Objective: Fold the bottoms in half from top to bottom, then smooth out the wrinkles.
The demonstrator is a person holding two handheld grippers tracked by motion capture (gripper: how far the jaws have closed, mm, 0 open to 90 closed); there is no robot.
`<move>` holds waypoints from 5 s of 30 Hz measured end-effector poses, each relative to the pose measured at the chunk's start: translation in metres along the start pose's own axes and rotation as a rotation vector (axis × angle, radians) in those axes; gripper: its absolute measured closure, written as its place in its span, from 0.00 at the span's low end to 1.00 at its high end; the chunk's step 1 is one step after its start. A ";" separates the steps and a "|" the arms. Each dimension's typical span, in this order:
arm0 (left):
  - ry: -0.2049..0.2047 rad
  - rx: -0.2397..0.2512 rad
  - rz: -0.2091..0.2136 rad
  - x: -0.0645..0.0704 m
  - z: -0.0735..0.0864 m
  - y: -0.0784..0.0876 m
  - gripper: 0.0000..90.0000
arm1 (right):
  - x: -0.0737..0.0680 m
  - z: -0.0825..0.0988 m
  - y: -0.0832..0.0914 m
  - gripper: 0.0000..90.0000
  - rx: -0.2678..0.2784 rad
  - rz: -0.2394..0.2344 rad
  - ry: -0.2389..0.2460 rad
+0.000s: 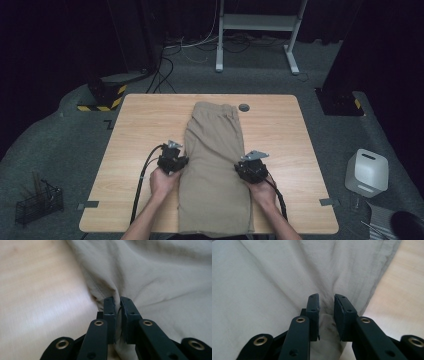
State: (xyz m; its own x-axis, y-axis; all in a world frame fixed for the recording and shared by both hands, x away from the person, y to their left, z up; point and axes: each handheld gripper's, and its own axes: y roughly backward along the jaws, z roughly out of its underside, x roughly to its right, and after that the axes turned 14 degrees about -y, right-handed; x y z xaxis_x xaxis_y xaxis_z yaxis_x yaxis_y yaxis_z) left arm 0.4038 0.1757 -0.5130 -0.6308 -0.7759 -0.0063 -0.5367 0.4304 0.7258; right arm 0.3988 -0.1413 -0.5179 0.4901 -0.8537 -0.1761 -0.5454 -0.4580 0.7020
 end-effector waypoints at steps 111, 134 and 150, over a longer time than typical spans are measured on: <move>-0.174 -0.030 -0.059 0.024 -0.027 -0.025 0.44 | -0.002 -0.020 -0.009 0.55 -0.082 0.072 -0.025; 0.016 0.025 0.039 -0.009 -0.014 0.008 0.33 | 0.021 -0.020 0.017 0.40 -0.005 0.080 -0.235; -0.064 -0.031 -0.027 0.011 -0.009 -0.009 0.31 | 0.012 -0.004 0.005 0.48 -0.024 0.194 -0.187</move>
State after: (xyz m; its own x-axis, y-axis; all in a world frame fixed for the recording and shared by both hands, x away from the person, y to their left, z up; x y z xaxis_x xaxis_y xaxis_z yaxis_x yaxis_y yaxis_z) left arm 0.4066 0.1595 -0.5136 -0.6515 -0.7554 -0.0696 -0.5372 0.3946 0.7454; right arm 0.4048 -0.1532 -0.5140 0.2424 -0.9570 -0.1593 -0.5993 -0.2768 0.7512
